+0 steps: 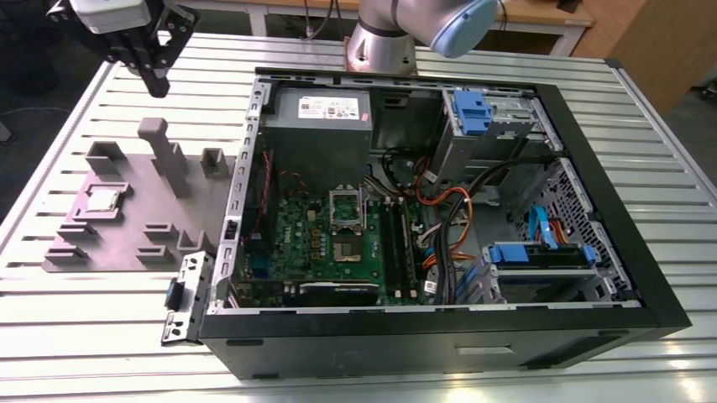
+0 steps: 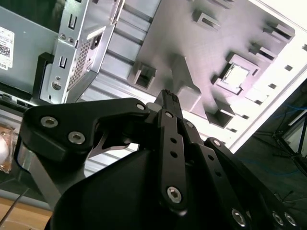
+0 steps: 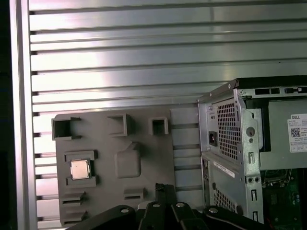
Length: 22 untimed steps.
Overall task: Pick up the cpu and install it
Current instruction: 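Reach for the cpu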
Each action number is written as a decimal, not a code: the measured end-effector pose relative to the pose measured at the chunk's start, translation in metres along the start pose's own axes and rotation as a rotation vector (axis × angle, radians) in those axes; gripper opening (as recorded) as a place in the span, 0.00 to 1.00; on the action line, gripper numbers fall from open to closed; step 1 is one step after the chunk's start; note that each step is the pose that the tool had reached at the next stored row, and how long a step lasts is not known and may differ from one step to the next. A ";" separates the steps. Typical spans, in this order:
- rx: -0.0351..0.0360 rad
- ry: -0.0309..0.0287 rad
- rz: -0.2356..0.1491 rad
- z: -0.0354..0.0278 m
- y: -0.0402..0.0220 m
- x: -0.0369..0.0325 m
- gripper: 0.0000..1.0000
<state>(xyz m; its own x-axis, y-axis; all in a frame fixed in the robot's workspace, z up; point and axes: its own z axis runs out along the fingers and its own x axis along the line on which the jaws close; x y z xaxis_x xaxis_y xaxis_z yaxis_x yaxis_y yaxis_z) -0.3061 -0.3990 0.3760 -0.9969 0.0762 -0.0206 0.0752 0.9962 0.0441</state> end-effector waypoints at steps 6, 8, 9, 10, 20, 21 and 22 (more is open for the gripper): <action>0.0002 0.0036 0.000 0.0008 -0.0004 0.0051 0.11; 0.0003 0.0040 0.000 0.0008 -0.0004 0.0053 0.11; 0.0004 0.0041 0.000 0.0007 -0.0004 0.0053 0.11; 0.0004 0.0041 0.000 0.0007 -0.0004 0.0054 0.11; 0.0004 0.0042 0.000 0.0012 -0.0006 0.0073 0.11; 0.0004 0.0041 0.000 0.0014 -0.0007 0.0083 0.11; 0.0003 0.0040 0.000 0.0017 -0.0008 0.0095 0.11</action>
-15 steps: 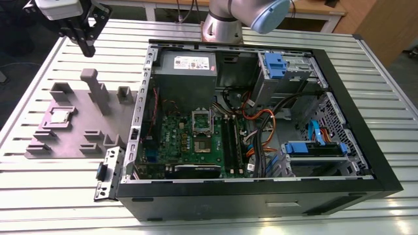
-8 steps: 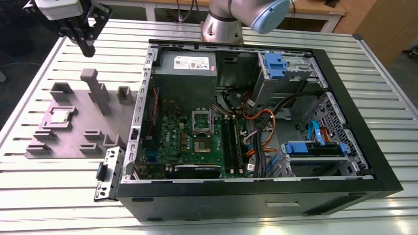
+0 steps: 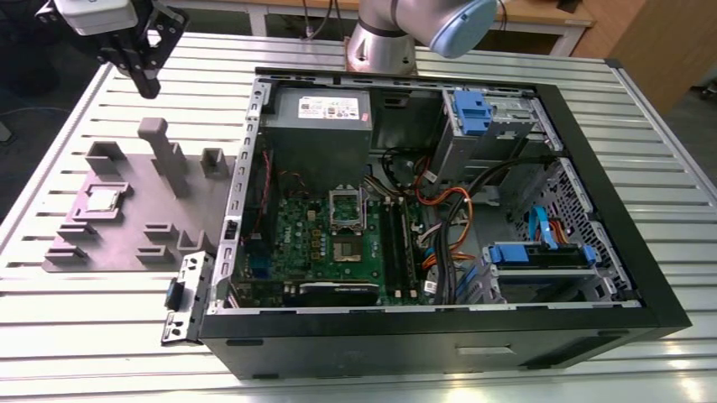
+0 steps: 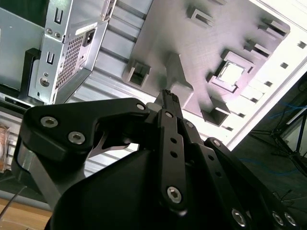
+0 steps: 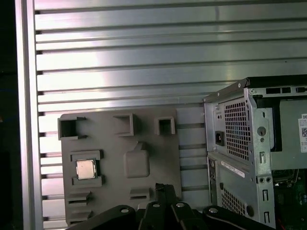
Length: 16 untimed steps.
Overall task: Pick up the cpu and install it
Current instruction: 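Reach for the cpu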
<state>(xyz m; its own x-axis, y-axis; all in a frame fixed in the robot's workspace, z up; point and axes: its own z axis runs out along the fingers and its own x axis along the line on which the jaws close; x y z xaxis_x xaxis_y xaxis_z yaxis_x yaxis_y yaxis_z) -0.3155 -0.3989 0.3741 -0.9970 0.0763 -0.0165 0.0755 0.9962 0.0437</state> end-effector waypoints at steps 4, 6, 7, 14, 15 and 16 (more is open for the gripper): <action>0.0000 0.0001 0.000 0.0010 -0.0004 0.0047 0.11; 0.0000 0.0003 0.000 0.0016 -0.0006 0.0068 0.11; 0.0000 0.0004 0.000 0.0021 -0.0007 0.0077 0.11; 0.0000 0.0014 0.000 0.0044 -0.0013 0.0141 0.11; 0.0001 0.0018 0.000 0.0046 -0.0013 0.0149 0.11; 0.0001 0.0019 0.000 0.0048 -0.0014 0.0158 0.11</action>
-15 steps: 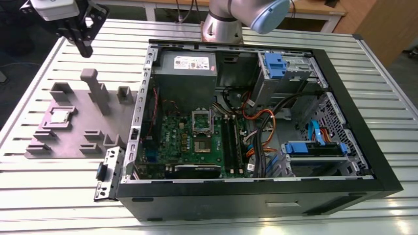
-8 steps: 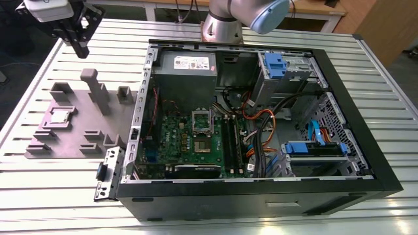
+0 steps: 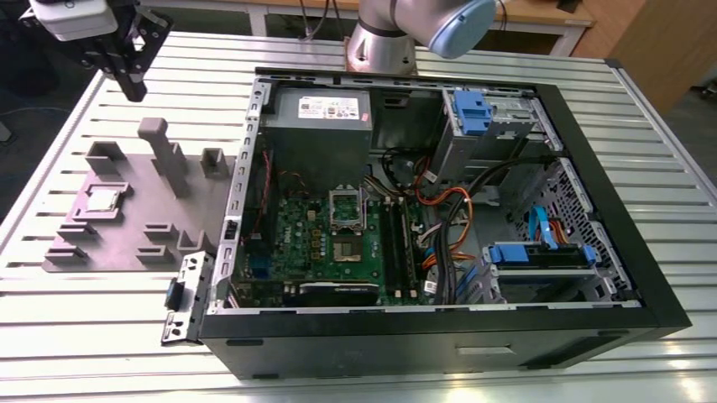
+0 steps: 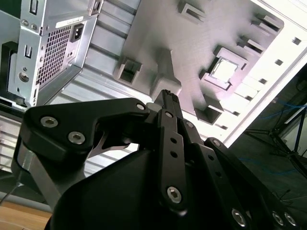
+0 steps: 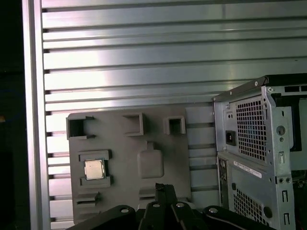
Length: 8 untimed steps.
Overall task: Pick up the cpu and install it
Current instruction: 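Reach for the cpu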
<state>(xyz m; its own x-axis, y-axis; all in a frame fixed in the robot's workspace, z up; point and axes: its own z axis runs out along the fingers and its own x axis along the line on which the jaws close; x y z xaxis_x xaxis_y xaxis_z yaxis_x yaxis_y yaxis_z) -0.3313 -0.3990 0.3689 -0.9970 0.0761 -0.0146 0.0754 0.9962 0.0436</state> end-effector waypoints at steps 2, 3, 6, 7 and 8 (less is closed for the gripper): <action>0.0000 0.0003 0.000 0.0005 -0.0001 0.0016 0.11; 0.0000 0.0004 0.000 0.0008 -0.0002 0.0023 0.11; 0.0001 0.0011 0.000 0.0015 -0.0004 0.0044 0.11; 0.0000 0.0012 0.000 0.0018 -0.0004 0.0050 0.11; 0.0001 0.0014 0.000 0.0019 -0.0005 0.0057 0.11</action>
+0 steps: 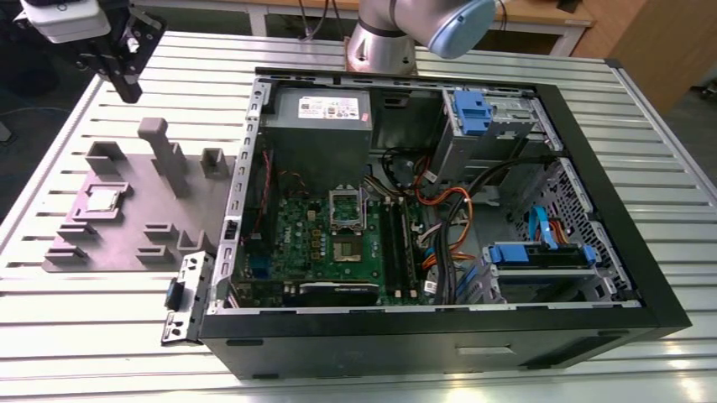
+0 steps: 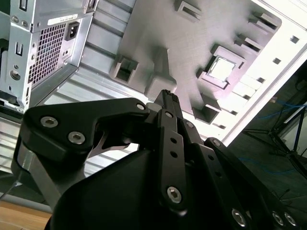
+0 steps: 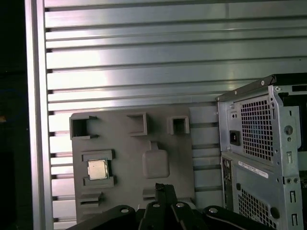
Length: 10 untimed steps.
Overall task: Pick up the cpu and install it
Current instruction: 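Reach for the cpu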
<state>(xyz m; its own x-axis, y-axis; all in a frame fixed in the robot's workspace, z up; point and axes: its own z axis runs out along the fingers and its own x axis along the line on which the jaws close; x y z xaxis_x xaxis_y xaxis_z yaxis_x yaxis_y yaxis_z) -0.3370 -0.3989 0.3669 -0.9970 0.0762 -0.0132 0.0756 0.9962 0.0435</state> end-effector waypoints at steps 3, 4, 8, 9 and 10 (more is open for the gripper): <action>0.0000 0.0003 0.000 0.0006 -0.0002 0.0018 0.11; 0.0000 0.0004 0.000 0.0007 -0.0002 0.0022 0.11; 0.0000 0.0009 0.000 0.0012 -0.0002 0.0024 0.11; -0.0001 0.0008 0.000 0.0012 -0.0002 0.0025 0.11; 0.0000 0.0008 0.000 0.0012 -0.0003 0.0027 0.11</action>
<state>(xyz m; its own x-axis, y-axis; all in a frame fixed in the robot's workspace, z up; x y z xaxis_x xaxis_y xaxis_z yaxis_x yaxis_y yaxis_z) -0.3397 -0.3989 0.3656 -0.9970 0.0762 -0.0124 0.0756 0.9962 0.0436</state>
